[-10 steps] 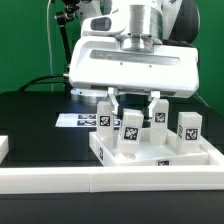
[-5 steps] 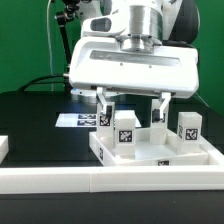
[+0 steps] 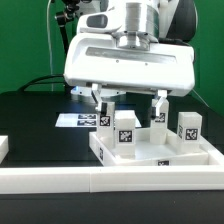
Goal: Assemble square table
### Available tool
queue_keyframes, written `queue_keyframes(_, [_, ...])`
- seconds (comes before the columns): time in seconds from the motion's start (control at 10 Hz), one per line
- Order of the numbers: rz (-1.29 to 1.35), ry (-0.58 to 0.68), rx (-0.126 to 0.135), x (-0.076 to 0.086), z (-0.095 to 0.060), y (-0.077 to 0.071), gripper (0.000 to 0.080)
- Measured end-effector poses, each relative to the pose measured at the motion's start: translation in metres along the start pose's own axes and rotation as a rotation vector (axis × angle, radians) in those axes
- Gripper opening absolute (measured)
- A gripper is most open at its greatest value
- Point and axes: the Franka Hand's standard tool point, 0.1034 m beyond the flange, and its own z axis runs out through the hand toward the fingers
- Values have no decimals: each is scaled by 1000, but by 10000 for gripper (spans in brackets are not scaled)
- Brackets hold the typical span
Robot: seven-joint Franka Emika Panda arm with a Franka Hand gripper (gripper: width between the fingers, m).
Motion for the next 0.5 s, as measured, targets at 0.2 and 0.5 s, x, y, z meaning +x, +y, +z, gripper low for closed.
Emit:
queue_keyframes(0.2, [4, -10, 7, 4, -5, 0, 649])
queue_keyframes(0.5, [4, -95, 21, -5, 0, -2, 649])
